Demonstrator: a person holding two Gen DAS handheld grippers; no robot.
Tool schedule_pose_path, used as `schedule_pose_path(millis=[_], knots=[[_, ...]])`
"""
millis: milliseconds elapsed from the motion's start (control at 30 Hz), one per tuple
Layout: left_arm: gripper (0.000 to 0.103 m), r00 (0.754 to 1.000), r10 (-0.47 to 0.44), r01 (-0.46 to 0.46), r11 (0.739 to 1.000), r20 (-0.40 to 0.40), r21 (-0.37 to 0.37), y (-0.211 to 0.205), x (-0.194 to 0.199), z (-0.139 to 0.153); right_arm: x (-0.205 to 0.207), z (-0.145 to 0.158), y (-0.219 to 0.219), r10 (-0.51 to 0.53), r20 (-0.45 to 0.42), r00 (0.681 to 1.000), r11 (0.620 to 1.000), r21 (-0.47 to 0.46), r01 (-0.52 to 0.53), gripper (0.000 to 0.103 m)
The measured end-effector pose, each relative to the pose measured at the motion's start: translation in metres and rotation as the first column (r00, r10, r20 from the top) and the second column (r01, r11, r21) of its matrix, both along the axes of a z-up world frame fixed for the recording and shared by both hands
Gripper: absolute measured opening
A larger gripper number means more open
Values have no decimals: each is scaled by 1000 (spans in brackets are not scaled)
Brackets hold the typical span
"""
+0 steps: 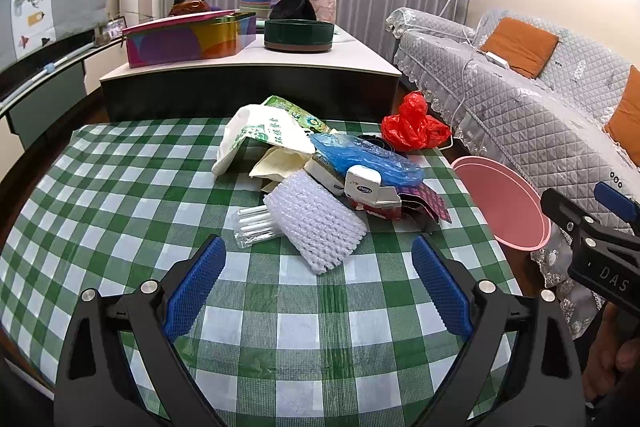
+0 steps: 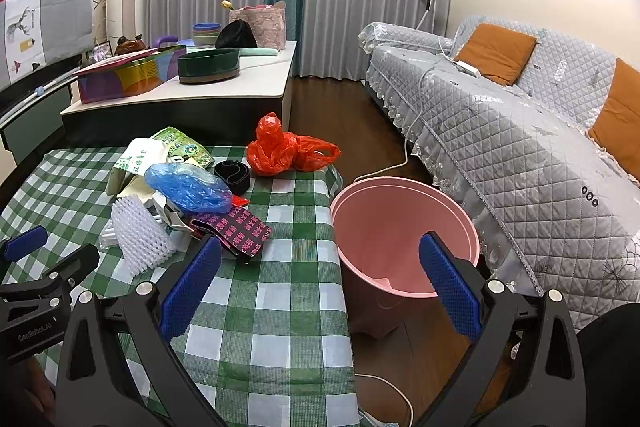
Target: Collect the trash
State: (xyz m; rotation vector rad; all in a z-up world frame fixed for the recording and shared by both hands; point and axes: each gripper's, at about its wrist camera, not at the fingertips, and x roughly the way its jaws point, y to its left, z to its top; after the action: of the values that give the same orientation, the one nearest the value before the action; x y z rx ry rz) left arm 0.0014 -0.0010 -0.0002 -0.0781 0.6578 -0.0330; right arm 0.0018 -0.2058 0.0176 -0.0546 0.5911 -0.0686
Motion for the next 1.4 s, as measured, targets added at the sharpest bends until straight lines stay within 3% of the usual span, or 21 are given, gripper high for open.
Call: schedule_pose_path(millis=[1167, 1400], knots=[[91, 1000, -1, 1, 1000, 1, -2, -1, 0, 0, 0, 0, 1, 1, 1, 1000, 1000, -3, -1, 96], [91, 1000, 0, 0, 1000, 0, -2, -1, 0, 0, -1, 1, 3, 2, 1, 1000, 1000, -5, -2, 92]])
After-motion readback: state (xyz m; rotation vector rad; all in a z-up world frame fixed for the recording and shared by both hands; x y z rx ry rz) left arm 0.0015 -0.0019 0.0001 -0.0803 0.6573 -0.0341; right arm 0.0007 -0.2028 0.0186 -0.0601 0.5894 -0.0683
